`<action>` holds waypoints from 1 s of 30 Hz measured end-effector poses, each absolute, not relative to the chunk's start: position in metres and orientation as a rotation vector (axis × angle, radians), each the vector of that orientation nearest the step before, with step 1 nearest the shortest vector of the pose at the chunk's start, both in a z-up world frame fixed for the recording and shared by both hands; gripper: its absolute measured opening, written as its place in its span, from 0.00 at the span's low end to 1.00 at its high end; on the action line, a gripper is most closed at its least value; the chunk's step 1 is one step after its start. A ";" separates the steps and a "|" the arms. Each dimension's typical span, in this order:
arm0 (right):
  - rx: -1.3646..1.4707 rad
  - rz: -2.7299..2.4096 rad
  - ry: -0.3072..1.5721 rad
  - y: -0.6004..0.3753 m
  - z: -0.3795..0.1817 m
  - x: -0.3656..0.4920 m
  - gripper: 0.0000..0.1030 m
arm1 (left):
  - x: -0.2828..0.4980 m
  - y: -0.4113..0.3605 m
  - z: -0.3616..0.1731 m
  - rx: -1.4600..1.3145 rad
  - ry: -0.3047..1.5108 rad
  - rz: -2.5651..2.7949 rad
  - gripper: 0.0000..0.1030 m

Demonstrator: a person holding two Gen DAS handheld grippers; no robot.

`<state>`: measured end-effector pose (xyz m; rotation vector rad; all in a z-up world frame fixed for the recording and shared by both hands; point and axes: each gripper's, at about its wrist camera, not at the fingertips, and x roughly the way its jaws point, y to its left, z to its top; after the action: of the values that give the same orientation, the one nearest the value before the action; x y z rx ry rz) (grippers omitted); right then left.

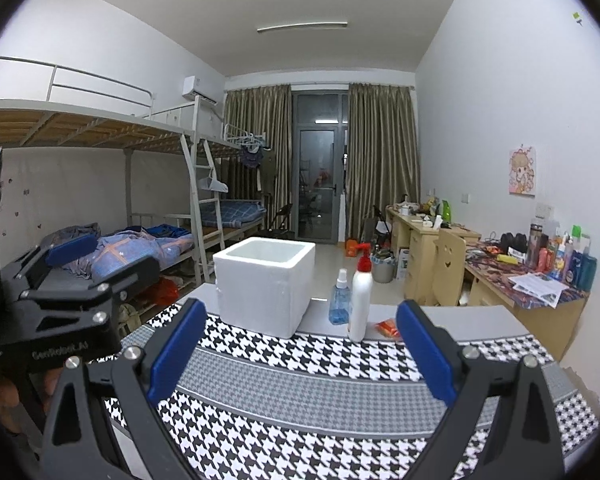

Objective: Organize soft objects

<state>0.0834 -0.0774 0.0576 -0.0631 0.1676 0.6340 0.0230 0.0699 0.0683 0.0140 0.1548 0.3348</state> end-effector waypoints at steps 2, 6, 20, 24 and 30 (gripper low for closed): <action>-0.042 0.629 0.169 -0.080 0.051 0.082 0.95 | 0.019 0.070 0.060 0.013 0.155 0.342 0.99; -0.039 0.614 0.176 -0.080 0.041 0.083 0.95 | 0.013 0.070 0.046 0.015 0.154 0.367 0.99; -0.026 0.593 0.219 -0.084 0.013 0.085 0.95 | 0.012 0.074 0.020 -0.042 0.191 0.345 0.99; -0.035 0.582 0.223 -0.084 0.010 0.084 0.95 | 0.011 0.074 0.017 -0.041 0.196 0.351 0.99; -0.037 0.579 0.220 -0.083 0.009 0.083 0.95 | 0.013 0.074 0.016 -0.043 0.211 0.353 0.99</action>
<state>0.0830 -0.0830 0.0093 -0.0374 0.2201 0.5790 0.0134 0.0740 0.0157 -0.0428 0.2114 0.3535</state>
